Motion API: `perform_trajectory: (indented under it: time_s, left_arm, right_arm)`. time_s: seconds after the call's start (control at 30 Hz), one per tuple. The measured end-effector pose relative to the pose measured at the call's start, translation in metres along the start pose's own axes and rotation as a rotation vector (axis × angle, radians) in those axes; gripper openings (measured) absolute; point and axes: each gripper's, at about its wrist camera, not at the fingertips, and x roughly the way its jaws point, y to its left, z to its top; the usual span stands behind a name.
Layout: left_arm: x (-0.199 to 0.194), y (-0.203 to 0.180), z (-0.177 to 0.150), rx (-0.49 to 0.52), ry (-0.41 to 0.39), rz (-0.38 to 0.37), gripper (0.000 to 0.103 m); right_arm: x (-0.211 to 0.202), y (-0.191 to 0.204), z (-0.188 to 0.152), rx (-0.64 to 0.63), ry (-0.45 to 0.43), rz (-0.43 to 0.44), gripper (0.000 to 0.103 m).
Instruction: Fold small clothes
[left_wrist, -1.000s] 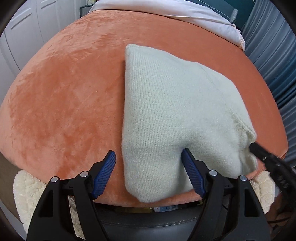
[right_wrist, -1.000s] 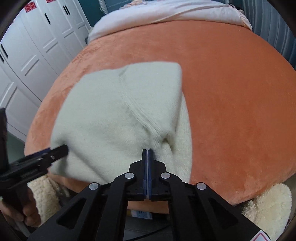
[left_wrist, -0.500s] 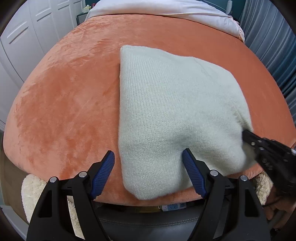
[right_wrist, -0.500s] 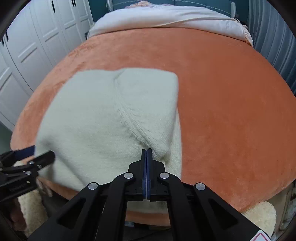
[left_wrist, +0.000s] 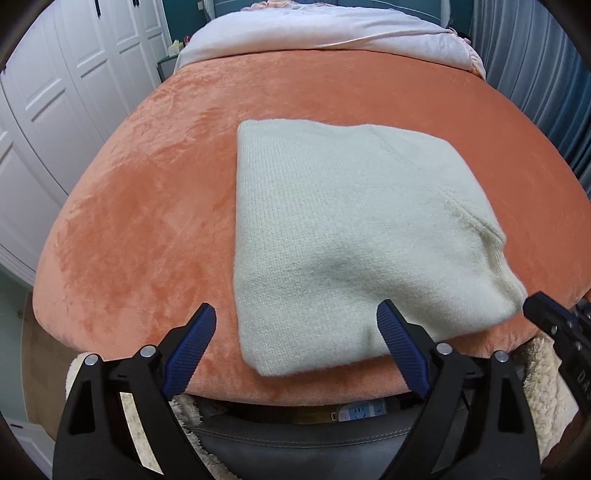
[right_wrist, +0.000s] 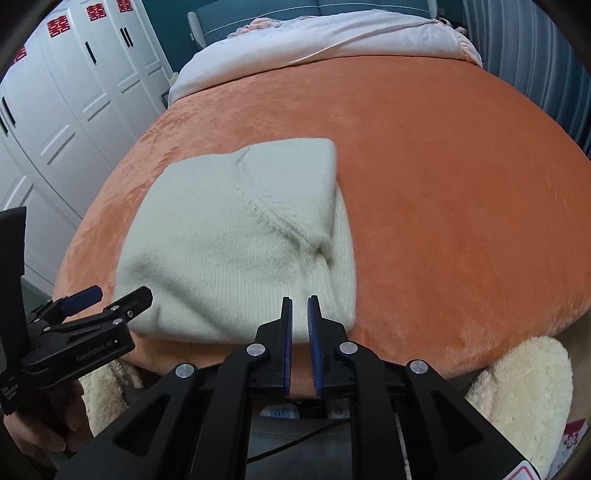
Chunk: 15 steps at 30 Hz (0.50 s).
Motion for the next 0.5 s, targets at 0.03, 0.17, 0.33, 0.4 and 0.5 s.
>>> perform_trajectory:
  time_s: [0.03,0.17,0.33,0.4,0.5]
  left_arm:
    - [-0.002,-0.002,-0.001,0.005,-0.004,0.005,0.088]
    - [-0.008,-0.009,-0.007,0.006,-0.025,0.026,0.088]
    - [-0.012,-0.01,-0.013,-0.006,-0.035,0.038,0.089]
    - [-0.016,-0.01,-0.015,-0.013,-0.046,0.039,0.089]
    - [-0.019,-0.011,-0.02,-0.011,-0.061,0.052,0.09]
  right_arm:
    - [0.001,0.001,-0.002,0.0,0.0,-0.009,0.012]
    - [-0.002,0.0,-0.015,-0.003,-0.012,-0.028,0.016]
    - [-0.002,-0.001,-0.025,0.003,-0.017,-0.035,0.02]
    - [-0.002,-0.001,-0.028,0.003,-0.022,-0.034,0.02]
    - [-0.002,0.001,-0.032,-0.003,-0.029,-0.041,0.02]
